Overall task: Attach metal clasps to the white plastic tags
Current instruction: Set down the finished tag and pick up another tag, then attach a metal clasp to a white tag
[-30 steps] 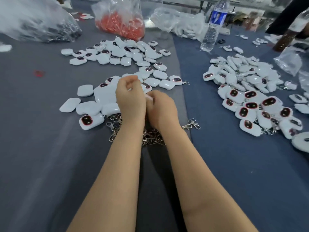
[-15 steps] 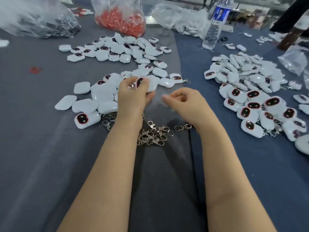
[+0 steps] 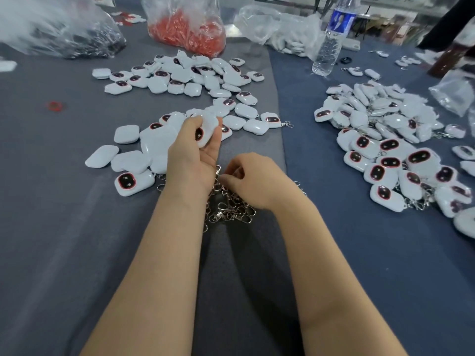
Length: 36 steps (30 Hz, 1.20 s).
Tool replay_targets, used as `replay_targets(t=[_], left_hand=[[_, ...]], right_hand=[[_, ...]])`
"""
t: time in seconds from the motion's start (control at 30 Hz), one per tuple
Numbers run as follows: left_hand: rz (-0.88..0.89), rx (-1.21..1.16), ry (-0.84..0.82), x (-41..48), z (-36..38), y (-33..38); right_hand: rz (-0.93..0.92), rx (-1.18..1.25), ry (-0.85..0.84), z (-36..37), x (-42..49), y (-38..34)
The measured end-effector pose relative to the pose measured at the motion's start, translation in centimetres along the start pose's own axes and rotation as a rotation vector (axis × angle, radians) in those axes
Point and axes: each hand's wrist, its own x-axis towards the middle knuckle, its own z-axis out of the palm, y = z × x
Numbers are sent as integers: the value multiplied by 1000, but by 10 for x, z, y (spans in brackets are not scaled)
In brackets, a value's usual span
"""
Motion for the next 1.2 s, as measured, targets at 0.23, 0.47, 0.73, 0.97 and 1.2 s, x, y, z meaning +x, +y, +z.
replay_targets(t=[0.23,0.47,0.73,0.97,1.2], left_hand=[[42,50,-15,5,-2,-4],[167,231,-53,3,-1,-6],[185,293,-32,3,0,-8],[317,929,-169,-3,-1,-19],[396,1236,-297,-5,-3,-26]], right_hand=[[-30,-30,-31,3,0,-4],[-30,-50,-140,-2,-3,-4],[3,137,84,-2,5,7],[110,1081,417,-16,9,23],[124,1209,415,-18,8,24]])
